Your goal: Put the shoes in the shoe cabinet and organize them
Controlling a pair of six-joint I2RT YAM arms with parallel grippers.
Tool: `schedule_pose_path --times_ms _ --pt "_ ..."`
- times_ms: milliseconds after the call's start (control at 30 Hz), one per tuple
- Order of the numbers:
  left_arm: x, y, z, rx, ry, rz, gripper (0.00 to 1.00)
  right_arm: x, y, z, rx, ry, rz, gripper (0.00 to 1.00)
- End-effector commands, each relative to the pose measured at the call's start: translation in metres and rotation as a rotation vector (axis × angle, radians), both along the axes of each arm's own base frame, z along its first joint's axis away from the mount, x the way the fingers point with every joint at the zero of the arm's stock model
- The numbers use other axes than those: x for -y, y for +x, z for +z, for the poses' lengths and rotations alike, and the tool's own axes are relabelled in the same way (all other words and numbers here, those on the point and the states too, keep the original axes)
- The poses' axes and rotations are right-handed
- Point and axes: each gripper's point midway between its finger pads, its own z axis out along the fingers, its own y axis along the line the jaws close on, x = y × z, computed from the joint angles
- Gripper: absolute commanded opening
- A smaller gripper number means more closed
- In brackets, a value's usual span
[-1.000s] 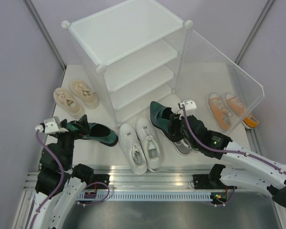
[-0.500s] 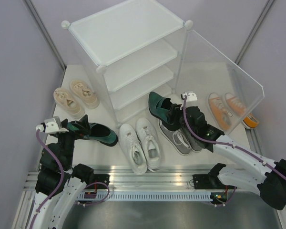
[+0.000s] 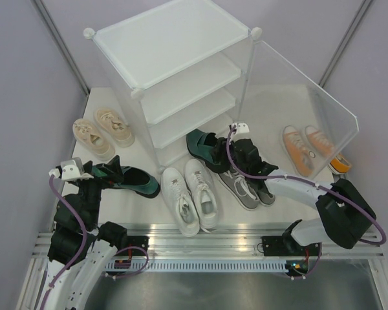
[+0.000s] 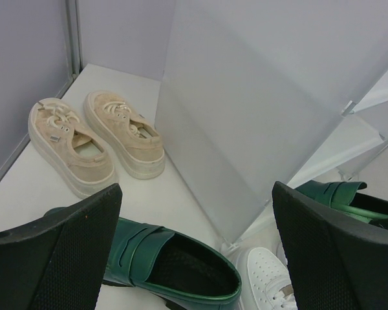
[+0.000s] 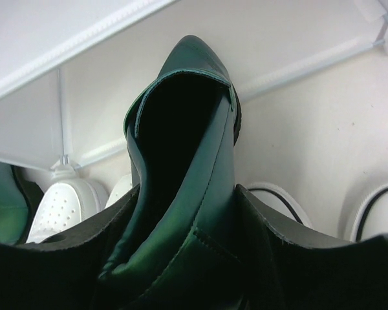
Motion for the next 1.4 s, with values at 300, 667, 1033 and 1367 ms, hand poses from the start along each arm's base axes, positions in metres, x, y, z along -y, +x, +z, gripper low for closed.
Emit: schedule_pose_path --times_ms 300,667,1033,1367 --pt "0.004 0.002 0.001 0.007 -0.008 -0.015 1.0 -0.06 0.049 0.079 0.211 0.263 0.066 0.01" --pt "0.005 0.002 0.001 0.006 -0.008 -0.023 1.0 -0.096 0.064 0.051 0.18 0.294 0.157 0.01" --pt "0.007 0.003 0.001 0.005 -0.006 -0.031 1.0 -0.122 0.063 0.034 0.19 0.233 0.2 0.19" --pt "0.008 0.002 0.002 0.009 -0.007 -0.041 1.0 -0.149 0.06 0.014 0.2 0.166 0.238 0.29"
